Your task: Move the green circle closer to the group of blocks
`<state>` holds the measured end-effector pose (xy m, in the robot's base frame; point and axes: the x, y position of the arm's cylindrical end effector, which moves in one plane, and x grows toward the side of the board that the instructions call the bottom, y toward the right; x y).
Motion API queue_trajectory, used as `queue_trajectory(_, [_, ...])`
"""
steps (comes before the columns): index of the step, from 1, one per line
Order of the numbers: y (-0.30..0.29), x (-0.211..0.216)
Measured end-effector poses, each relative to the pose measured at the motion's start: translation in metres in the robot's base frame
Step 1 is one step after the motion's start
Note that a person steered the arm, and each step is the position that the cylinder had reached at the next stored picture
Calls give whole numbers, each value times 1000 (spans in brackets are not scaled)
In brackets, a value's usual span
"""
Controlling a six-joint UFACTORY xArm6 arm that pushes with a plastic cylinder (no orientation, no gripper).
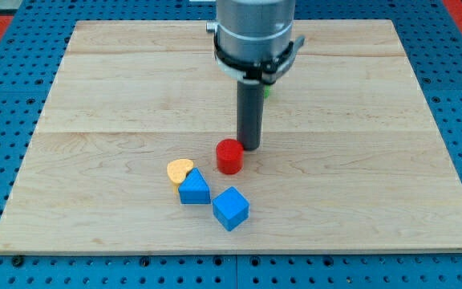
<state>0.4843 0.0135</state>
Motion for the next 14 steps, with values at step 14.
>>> queue_trajectory(14, [2, -142])
